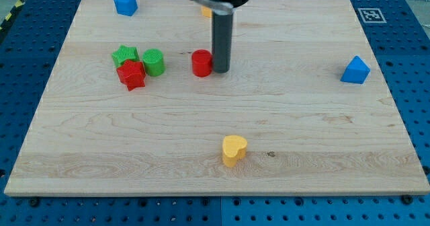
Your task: Slightly move the yellow heart to the right
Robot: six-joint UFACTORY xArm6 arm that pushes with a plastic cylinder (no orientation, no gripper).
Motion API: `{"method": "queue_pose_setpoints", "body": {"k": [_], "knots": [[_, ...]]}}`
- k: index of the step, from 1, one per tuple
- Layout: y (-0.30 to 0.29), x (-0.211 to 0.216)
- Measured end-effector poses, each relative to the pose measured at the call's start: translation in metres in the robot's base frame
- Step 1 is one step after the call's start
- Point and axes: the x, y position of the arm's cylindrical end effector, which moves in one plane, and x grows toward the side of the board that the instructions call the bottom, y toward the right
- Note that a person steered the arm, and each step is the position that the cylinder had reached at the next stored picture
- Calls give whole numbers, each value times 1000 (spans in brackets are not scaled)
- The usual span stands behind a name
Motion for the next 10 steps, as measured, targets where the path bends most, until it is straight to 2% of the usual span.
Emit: {"method": "queue_pose_setpoints", "body": {"k": [2, 3, 4, 5, 7, 8, 9, 10], "knots": [[-60, 22], [-42, 32], [31, 60], [42, 94], [-29, 141], [-8, 179], [33, 191], [37, 191]]}}
